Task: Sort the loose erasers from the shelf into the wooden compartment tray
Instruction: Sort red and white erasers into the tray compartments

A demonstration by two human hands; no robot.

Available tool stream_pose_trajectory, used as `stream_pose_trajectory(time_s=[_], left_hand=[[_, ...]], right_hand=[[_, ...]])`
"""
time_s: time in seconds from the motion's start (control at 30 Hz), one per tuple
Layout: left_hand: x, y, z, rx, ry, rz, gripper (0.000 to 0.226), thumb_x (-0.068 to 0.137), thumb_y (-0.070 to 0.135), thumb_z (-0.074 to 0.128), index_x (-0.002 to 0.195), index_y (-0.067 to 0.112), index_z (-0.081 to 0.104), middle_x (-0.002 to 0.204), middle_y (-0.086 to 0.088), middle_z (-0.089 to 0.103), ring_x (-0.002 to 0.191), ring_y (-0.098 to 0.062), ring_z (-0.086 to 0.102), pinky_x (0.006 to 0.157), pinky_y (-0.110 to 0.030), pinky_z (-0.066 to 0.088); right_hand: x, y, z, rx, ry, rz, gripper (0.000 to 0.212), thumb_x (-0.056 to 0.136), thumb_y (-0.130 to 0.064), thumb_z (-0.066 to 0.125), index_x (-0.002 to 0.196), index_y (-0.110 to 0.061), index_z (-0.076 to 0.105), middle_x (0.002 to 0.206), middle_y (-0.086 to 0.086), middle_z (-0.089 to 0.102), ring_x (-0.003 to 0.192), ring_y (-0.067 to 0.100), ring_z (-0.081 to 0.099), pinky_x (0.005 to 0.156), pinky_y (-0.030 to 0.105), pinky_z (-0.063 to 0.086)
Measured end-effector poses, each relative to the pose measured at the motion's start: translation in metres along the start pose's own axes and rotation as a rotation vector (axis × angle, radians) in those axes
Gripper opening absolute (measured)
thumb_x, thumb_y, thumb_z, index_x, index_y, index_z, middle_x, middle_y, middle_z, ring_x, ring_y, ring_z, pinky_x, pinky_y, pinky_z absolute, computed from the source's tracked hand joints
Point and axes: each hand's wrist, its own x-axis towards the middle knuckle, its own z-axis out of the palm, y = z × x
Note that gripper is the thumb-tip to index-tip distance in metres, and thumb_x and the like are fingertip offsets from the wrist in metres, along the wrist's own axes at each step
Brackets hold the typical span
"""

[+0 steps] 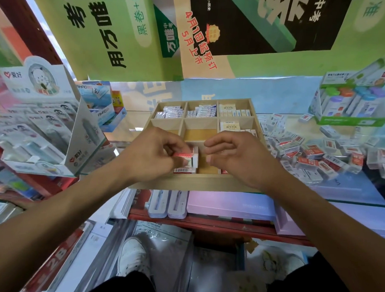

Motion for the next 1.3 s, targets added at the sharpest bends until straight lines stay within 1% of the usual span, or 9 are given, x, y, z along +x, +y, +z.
stream_pose_trajectory(time_s=[0.17,0.33,0.4,0.47,0.57,0.67,0.8,0.97,1.3], left_hand=[[-0.001,-0.006,0.001,0.016,-0.086,-0.116,0.016,0.082,0.011,0.073,0.09,0.024,0.079,0.082,0.013,0.074,0.078,0.004,0.064,0.063,-0.005,0.045],[0.003,-0.007,0.004,-0.079,-0.059,-0.174,0.018,0.081,0.005,0.073,0.087,0.022,0.078,0.074,0.012,0.073,0.069,0.004,0.064,0.065,-0.006,0.045],[0.004,-0.01,0.005,-0.169,-0.013,-0.233,0.017,0.081,0.003,0.073,0.083,0.02,0.076,0.074,0.01,0.073,0.071,0.002,0.065,0.071,-0.013,0.047],[0.004,-0.013,0.006,-0.233,0.038,-0.294,0.012,0.081,0.006,0.073,0.084,0.017,0.075,0.076,0.007,0.074,0.073,0.0,0.067,0.071,-0.016,0.048],[0.003,-0.017,0.009,-0.335,0.165,-0.402,0.007,0.082,0.007,0.072,0.086,0.014,0.074,0.075,0.006,0.074,0.067,0.004,0.065,0.058,-0.006,0.045],[0.001,-0.02,0.01,-0.444,0.239,-0.447,0.007,0.083,0.005,0.071,0.088,0.008,0.074,0.076,-0.001,0.074,0.061,0.0,0.064,0.053,-0.008,0.045],[0.0,-0.023,0.013,-0.497,0.257,-0.459,0.007,0.082,0.004,0.071,0.087,0.008,0.074,0.073,0.001,0.074,0.062,-0.003,0.065,0.056,-0.011,0.049],[-0.002,-0.027,0.016,-0.502,0.26,-0.459,0.006,0.081,0.007,0.073,0.086,0.011,0.074,0.076,0.001,0.074,0.063,-0.001,0.066,0.057,-0.012,0.048],[-0.005,-0.029,0.016,-0.486,0.272,-0.443,0.007,0.082,0.01,0.074,0.088,0.012,0.074,0.081,-0.001,0.074,0.066,-0.001,0.066,0.06,-0.012,0.049]], right_hand=[[0.002,0.006,-0.005,-0.138,0.054,-0.006,0.015,0.085,-0.021,0.067,0.1,-0.023,0.071,0.089,-0.013,0.07,0.082,0.007,0.067,0.081,0.031,0.056],[-0.001,0.004,-0.002,-0.187,0.003,-0.075,0.011,0.086,-0.015,0.066,0.095,-0.02,0.072,0.076,-0.019,0.063,0.075,-0.002,0.06,0.069,0.007,0.044],[-0.002,0.004,0.0,-0.245,-0.004,-0.111,0.013,0.086,-0.011,0.065,0.092,-0.02,0.074,0.073,-0.02,0.061,0.069,-0.008,0.057,0.065,0.002,0.04],[0.001,0.003,0.003,-0.297,-0.028,-0.131,0.016,0.086,-0.009,0.065,0.091,-0.02,0.075,0.072,-0.018,0.062,0.066,-0.006,0.056,0.065,0.004,0.041],[0.011,-0.001,0.014,-0.394,-0.116,-0.124,0.011,0.084,-0.013,0.068,0.088,-0.02,0.076,0.07,-0.012,0.065,0.065,0.001,0.056,0.072,0.022,0.049],[0.023,-0.009,0.022,-0.437,-0.179,-0.098,0.006,0.081,-0.02,0.075,0.075,-0.019,0.075,0.062,-0.011,0.061,0.06,0.002,0.055,0.066,0.024,0.048],[0.036,-0.012,0.027,-0.528,-0.221,-0.06,0.016,0.075,-0.026,0.08,0.065,-0.022,0.068,0.071,-0.006,0.067,0.072,0.011,0.061,0.074,0.033,0.056],[0.036,-0.011,0.025,-0.583,-0.234,-0.089,0.005,0.075,-0.017,0.077,0.075,-0.02,0.072,0.071,-0.009,0.064,0.073,0.01,0.061,0.076,0.032,0.056],[0.038,-0.009,0.012,-0.576,-0.386,-0.23,0.012,0.081,-0.011,0.072,0.089,-0.018,0.078,0.072,-0.014,0.065,0.063,-0.009,0.055,0.064,0.014,0.042]])
